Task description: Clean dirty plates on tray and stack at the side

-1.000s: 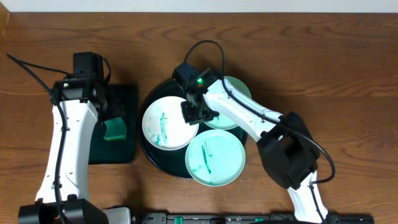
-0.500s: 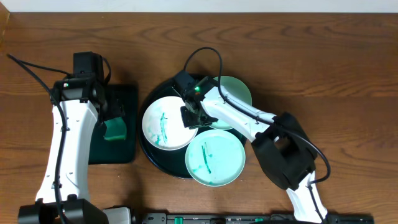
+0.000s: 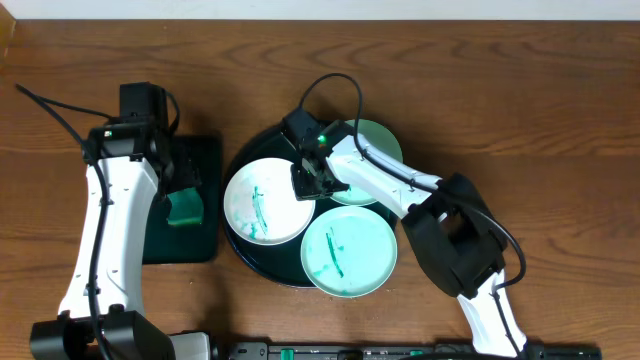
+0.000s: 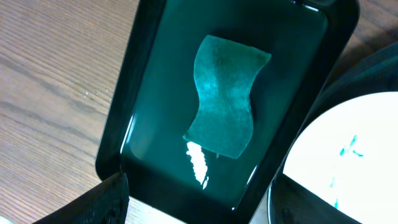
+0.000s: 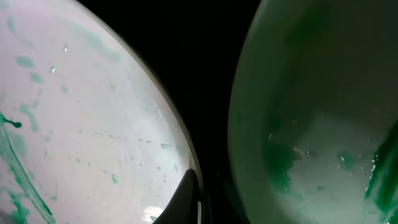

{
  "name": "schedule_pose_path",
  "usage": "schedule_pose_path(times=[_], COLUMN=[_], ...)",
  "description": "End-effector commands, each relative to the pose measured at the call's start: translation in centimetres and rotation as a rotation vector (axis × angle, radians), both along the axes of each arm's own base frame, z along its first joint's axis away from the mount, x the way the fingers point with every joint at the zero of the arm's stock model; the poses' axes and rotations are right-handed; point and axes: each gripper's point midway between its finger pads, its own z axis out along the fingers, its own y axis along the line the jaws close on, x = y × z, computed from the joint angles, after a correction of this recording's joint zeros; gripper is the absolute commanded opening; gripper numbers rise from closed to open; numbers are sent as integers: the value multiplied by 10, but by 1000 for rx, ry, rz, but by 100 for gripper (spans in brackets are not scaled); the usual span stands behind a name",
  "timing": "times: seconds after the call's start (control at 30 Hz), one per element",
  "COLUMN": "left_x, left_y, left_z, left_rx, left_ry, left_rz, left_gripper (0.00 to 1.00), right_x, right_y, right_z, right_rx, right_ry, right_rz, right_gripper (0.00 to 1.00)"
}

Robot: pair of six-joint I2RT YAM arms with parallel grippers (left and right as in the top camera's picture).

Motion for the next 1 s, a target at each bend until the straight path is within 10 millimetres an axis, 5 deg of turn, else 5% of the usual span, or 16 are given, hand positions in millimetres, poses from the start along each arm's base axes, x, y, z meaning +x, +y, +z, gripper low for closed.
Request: schedule_pose_path(times=[0.0, 0.3, 0.7, 0.97], left_x=[-4, 19, 18, 12], left_y=[10, -4, -5, -1], left_z=[-8, -18, -110, -141], left_rx=[8, -230, -317, -348], left_ry=[28, -53, 202, 280], left_rz=[-4, -137, -172, -160], left_gripper=[74, 68, 55, 48], right_x=[2, 0, -2, -2], right_y=[-5, -1, -1, -1], right_z=[-16, -15, -15, -15], right_rx=[-15, 2, 4, 5], right_ry=[7, 10, 13, 12], right_rz=[50, 94, 114, 114], right_gripper=[1, 1, 1, 1])
